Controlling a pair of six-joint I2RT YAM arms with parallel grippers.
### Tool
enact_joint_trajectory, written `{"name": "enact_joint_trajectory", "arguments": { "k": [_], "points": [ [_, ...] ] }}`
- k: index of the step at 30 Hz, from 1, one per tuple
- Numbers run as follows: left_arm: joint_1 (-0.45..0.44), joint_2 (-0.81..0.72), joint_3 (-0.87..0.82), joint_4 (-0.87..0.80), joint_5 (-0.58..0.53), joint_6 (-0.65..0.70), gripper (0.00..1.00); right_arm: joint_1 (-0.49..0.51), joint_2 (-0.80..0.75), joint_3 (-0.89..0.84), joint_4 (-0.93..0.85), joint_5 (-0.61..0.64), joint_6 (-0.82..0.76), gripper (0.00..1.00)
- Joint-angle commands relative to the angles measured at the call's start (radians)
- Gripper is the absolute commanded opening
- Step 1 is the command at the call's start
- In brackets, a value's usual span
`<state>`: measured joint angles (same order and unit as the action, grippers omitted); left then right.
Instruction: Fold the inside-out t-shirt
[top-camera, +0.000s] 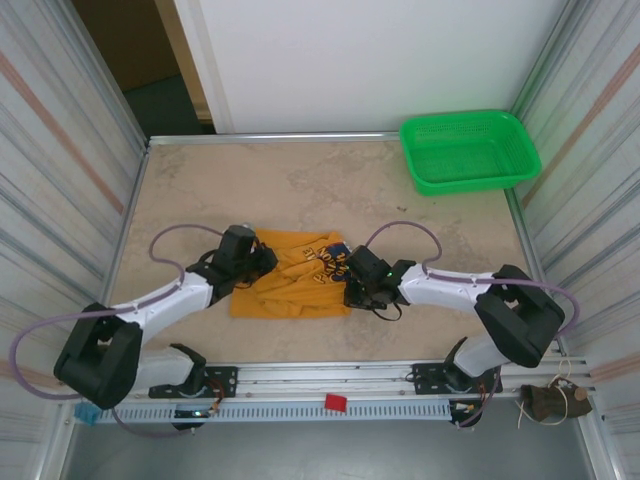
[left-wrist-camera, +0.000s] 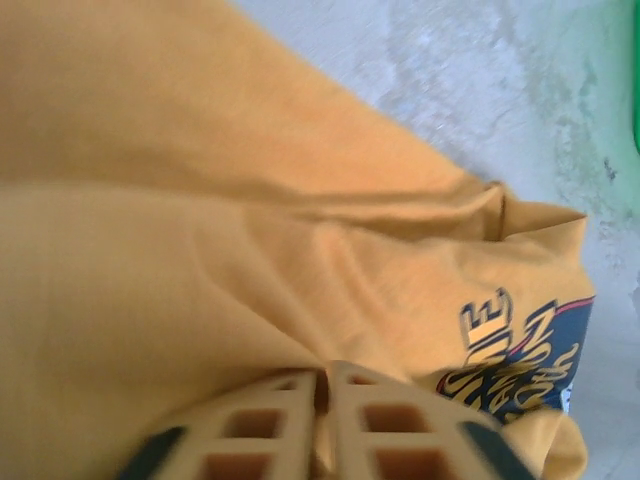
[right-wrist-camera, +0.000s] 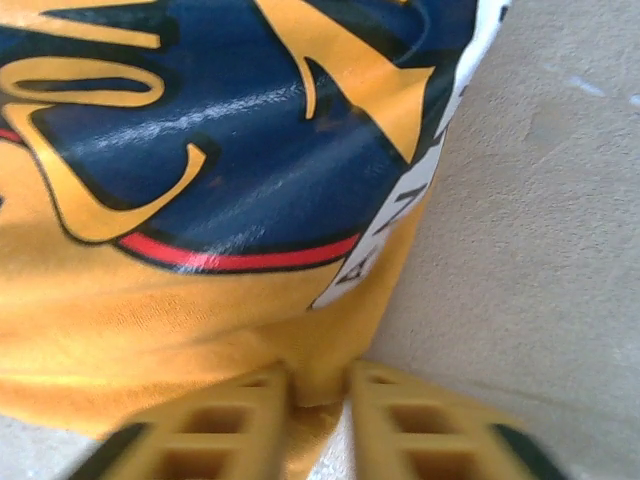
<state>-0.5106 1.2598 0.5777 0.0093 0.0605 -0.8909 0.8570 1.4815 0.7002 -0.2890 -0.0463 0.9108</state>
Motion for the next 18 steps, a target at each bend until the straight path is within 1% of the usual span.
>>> {"name": "enact_joint_trajectory", "arguments": {
  "k": [1,5,9,12,14,18],
  "points": [
    [0.032,0.04,0.057,0.061,0.01,0.041,0.0,-0.007,0.011,0.014,0.009,0.023,-0.006,0.0],
    [0.083,0.082,0.102,0.065,0.023,0.084,0.0,-0.008,-0.022,-0.015,0.001,0.03,-0.006,0.0],
    [0.164,0.111,0.145,0.06,0.035,0.144,0.0,-0.01,-0.071,-0.045,-0.018,0.046,-0.004,0.0],
    [0.236,0.167,0.192,0.059,0.088,0.19,0.0,-0.014,-0.086,-0.063,-0.013,0.046,-0.004,0.0],
    [0.27,0.205,0.209,0.08,0.115,0.202,0.0,-0.014,-0.082,-0.065,-0.007,0.043,-0.006,0.0],
    [0.328,0.308,0.257,0.135,0.217,0.218,0.0,-0.01,-0.07,-0.064,0.005,0.037,-0.006,0.0]
  ]
}}
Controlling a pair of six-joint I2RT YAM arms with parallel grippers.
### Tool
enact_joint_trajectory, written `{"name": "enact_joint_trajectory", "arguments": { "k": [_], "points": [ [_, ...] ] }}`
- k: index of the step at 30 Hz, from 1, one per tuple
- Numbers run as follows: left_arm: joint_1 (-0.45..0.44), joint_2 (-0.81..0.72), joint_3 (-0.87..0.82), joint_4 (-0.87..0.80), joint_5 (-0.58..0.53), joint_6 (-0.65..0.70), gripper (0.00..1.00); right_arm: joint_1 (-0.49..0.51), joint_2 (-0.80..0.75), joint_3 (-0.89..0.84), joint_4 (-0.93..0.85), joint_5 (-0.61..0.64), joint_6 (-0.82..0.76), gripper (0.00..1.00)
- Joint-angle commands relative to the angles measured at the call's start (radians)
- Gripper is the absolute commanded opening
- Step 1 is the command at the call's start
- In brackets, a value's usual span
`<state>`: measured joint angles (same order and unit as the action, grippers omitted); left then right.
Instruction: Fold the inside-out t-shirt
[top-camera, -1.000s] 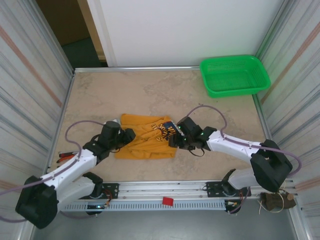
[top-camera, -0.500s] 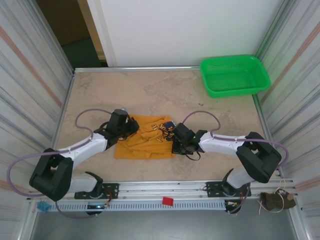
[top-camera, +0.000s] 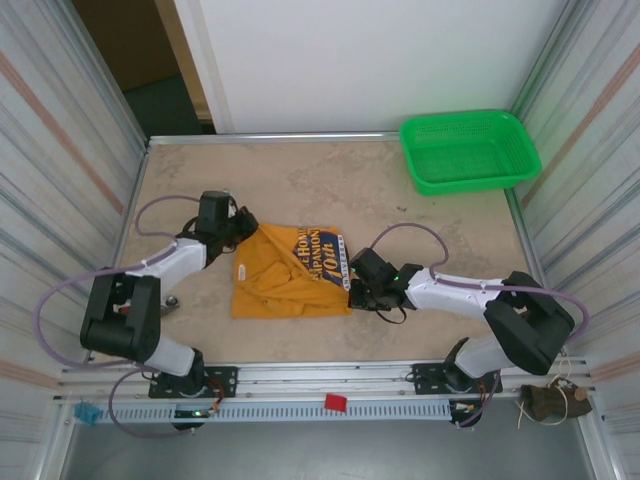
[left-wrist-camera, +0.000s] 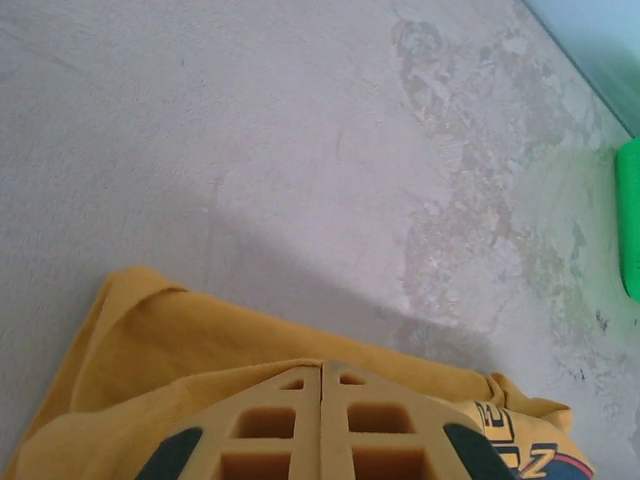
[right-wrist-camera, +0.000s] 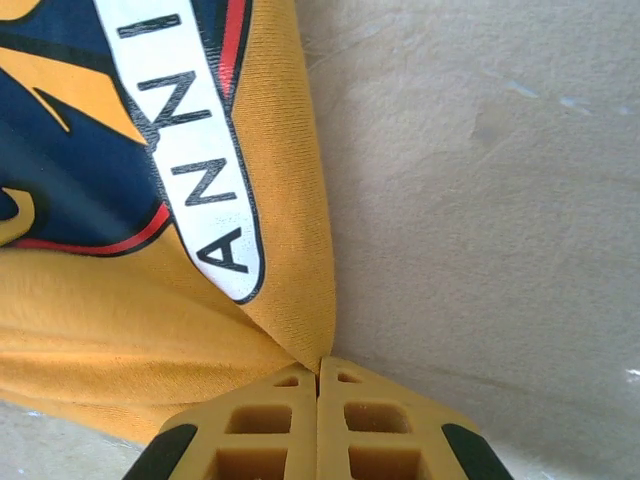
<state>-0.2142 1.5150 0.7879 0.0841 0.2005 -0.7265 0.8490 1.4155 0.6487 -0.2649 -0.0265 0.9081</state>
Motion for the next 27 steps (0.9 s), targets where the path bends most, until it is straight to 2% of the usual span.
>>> {"name": "enact_joint_trajectory", "arguments": {
  "k": [1,3,5,10,14,15,16,17,22,27],
  "points": [
    [0.039,0.08,0.066,0.067,0.107,0.064,0.02,-0.001,-0.002,-0.012,-0.019,0.017,-0.003,0.0],
    [0.054,0.134,0.109,0.064,0.153,0.092,0.21,-0.001,-0.001,-0.005,-0.024,0.017,-0.005,0.0],
    [0.064,0.144,0.118,0.069,0.171,0.098,0.3,-0.001,-0.001,0.003,-0.037,0.021,-0.006,0.0],
    [0.065,0.0,0.04,0.027,0.158,0.105,0.36,0.0,0.0,0.025,-0.054,0.024,-0.012,0.0],
    [-0.006,-0.173,-0.042,-0.129,0.14,0.118,0.38,-0.001,0.001,0.037,-0.063,0.015,-0.012,0.0],
    [-0.041,-0.204,-0.061,-0.165,0.123,0.124,0.38,-0.002,-0.003,0.047,-0.076,0.014,-0.016,0.06],
    [-0.085,-0.235,-0.084,-0.193,0.1,0.131,0.39,-0.004,-0.013,0.06,-0.096,0.019,-0.024,0.21],
    [-0.127,-0.26,-0.107,-0.215,0.071,0.131,0.39,-0.01,-0.028,0.074,-0.111,0.023,-0.037,0.3],
    [-0.275,-0.281,-0.18,-0.245,-0.036,0.139,0.4,-0.14,-0.057,0.189,-0.182,-0.023,-0.152,0.45],
    [-0.336,-0.243,-0.202,-0.263,-0.142,0.174,0.41,-0.265,0.07,0.331,-0.191,-0.083,-0.271,0.58]
  ]
}}
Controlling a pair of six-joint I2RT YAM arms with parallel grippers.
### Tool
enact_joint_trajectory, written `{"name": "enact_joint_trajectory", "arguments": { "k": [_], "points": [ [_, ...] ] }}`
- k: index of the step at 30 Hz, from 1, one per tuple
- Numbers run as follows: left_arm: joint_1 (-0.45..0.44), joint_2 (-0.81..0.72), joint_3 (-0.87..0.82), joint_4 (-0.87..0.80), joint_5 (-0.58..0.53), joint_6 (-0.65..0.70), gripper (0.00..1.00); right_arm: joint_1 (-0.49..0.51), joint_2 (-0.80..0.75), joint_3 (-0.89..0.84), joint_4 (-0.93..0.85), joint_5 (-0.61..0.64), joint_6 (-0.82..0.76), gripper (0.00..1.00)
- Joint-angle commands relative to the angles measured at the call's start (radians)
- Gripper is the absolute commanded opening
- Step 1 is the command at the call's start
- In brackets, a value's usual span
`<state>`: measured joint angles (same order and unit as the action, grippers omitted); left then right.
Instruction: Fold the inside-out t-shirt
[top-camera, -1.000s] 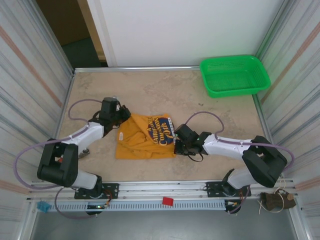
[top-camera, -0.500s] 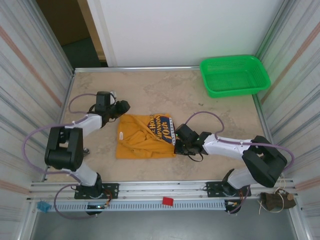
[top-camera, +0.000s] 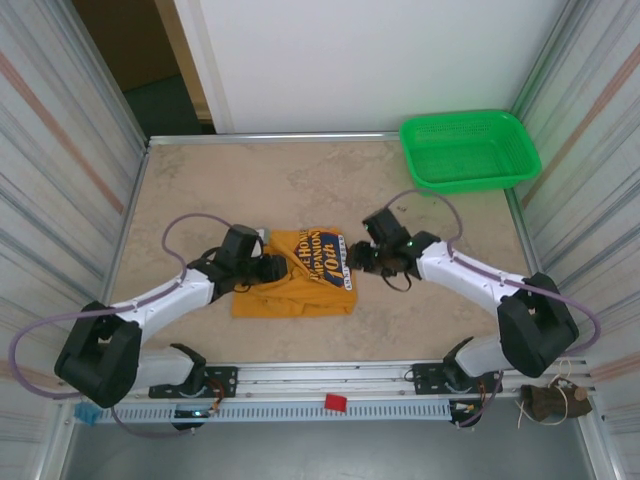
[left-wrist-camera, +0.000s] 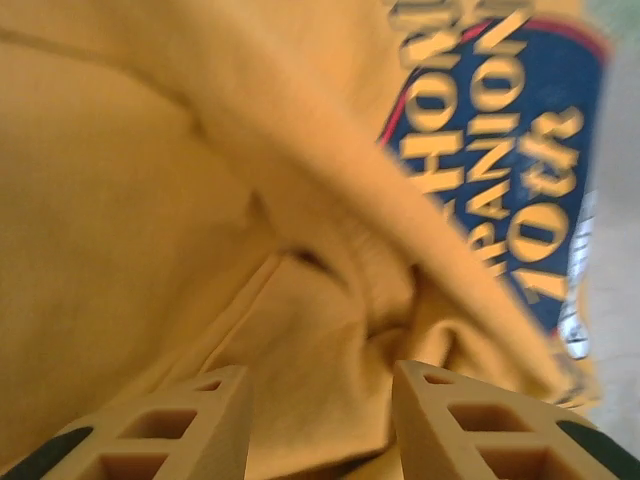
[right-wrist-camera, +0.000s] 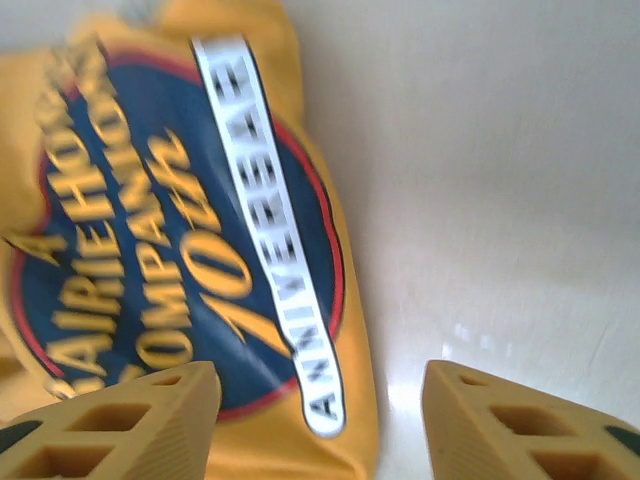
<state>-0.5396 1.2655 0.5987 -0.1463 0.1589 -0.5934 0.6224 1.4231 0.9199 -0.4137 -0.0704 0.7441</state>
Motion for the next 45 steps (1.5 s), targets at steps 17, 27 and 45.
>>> {"name": "enact_joint_trajectory", "arguments": {
  "k": [17,27,45],
  "points": [
    [-0.013,0.065,-0.033,0.111,-0.037,0.106,0.22,-0.089,0.469,0.276,0.06,-0.182,-0.138,0.24],
    [-0.013,-0.1,-0.1,0.085,-0.03,0.016,0.0,-0.18,0.391,0.193,0.079,-0.163,-0.118,0.0],
    [0.01,0.14,0.121,0.101,0.009,0.247,0.49,-0.216,0.319,0.107,0.092,-0.129,-0.118,0.0]
  ]
}}
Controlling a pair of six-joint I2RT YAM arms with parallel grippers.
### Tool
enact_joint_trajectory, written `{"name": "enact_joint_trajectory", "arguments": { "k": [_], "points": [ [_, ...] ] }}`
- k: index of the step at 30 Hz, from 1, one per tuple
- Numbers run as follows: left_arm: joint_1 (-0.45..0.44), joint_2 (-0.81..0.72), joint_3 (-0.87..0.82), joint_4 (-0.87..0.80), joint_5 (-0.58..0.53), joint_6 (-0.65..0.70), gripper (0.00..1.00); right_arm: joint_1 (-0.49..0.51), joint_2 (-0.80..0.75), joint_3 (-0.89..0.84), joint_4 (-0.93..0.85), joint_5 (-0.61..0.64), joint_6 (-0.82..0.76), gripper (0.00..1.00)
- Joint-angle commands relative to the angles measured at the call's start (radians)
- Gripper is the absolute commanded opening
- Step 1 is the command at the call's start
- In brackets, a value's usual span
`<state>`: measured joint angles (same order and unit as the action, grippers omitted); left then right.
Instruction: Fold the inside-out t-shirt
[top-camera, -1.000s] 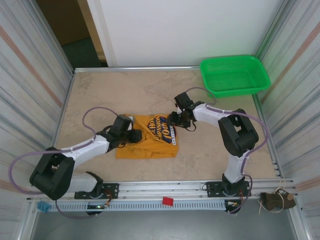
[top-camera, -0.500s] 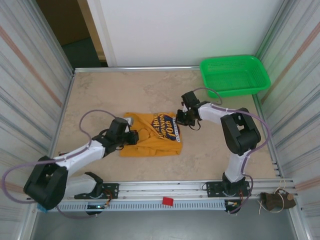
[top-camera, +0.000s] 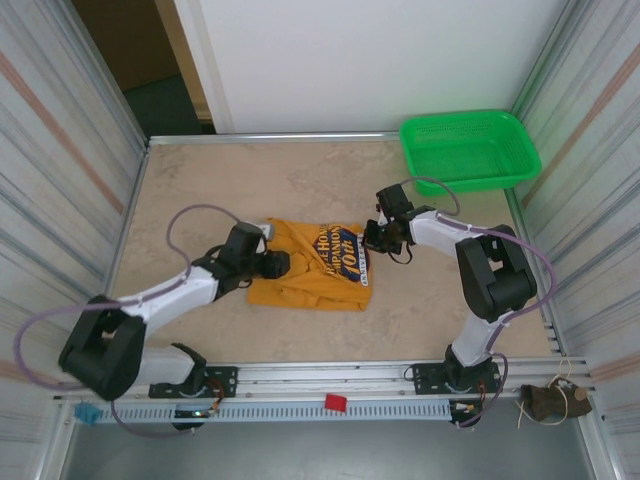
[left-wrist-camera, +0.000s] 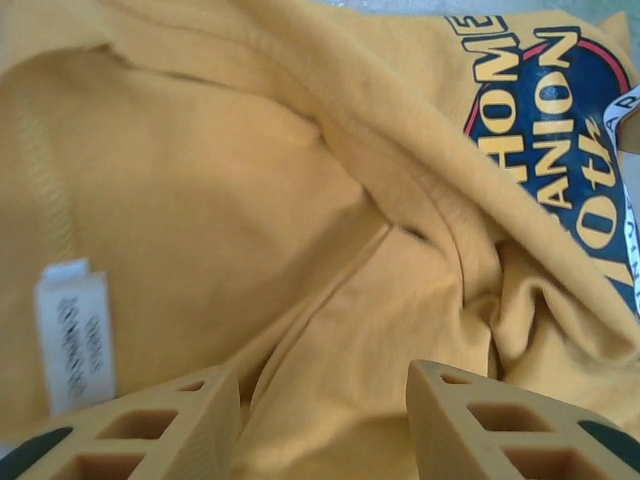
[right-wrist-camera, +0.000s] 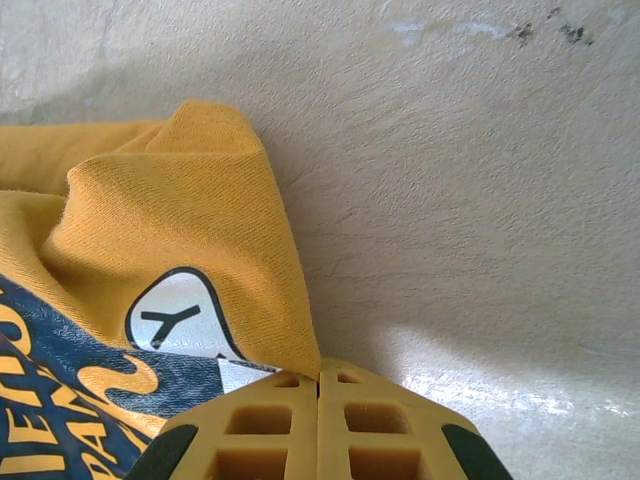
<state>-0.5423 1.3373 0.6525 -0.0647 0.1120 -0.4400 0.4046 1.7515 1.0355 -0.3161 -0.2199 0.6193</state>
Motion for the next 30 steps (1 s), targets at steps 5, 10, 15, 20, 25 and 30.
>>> {"name": "enact_joint_trajectory", "arguments": {
  "k": [5,10,15,20,25,30],
  "points": [
    [0.013,0.194,0.13,0.038,0.13,0.12,0.49,0.0,-0.001,-0.012,-0.004,0.03,0.006,0.0],
    [0.014,0.244,0.122,0.051,0.173,0.108,0.38,-0.003,0.008,-0.009,0.002,0.036,0.012,0.0],
    [0.013,0.212,0.072,0.063,0.18,0.067,0.0,-0.011,0.019,-0.002,0.003,0.045,0.022,0.0],
    [0.013,0.045,-0.009,0.065,0.144,-0.013,0.0,-0.018,0.028,0.001,-0.004,0.072,0.035,0.0],
    [0.013,-0.123,-0.115,0.07,0.115,-0.114,0.0,-0.026,0.039,0.0,-0.005,0.086,0.045,0.0],
    [0.012,-0.276,-0.233,0.072,0.078,-0.203,0.0,-0.027,0.044,0.004,-0.008,0.1,0.049,0.0]
  ]
}}
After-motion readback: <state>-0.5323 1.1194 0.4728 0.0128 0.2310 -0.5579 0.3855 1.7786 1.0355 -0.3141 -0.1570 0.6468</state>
